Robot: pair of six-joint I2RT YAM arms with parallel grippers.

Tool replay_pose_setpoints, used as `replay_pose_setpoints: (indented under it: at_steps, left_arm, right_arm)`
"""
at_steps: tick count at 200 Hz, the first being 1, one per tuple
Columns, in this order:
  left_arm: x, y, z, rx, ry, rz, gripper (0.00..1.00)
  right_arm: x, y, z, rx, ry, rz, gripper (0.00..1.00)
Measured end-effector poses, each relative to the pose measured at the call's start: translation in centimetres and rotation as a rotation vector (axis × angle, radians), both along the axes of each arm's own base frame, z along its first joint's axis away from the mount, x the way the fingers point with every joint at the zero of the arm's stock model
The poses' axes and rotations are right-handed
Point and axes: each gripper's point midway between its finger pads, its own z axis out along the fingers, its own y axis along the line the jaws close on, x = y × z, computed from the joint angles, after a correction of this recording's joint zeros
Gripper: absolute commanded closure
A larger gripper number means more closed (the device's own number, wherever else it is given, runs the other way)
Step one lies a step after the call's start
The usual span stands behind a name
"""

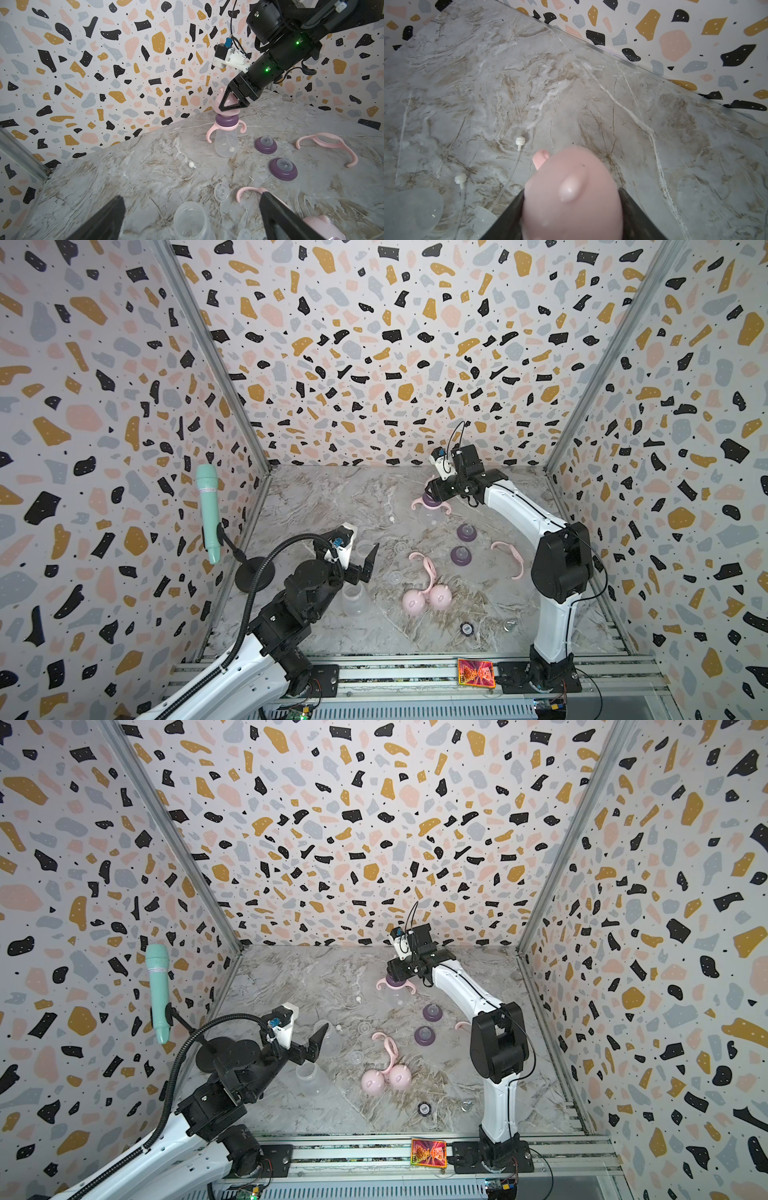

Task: Assemble the baby bottles
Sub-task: Close the lid on the baby bottle.

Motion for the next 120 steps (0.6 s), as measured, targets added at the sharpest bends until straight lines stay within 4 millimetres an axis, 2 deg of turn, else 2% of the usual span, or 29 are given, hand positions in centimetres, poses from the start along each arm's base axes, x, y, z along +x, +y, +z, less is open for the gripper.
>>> replay_pose_setpoints:
  at_steps: [120]
  left_arm:
    - [0.2,-0.4,-0.7,0.021,0.017,-0.01,0.0]
  right_arm:
    - [-0.7,-0.2,-1.6,-0.027,0.029,0.019,0.23]
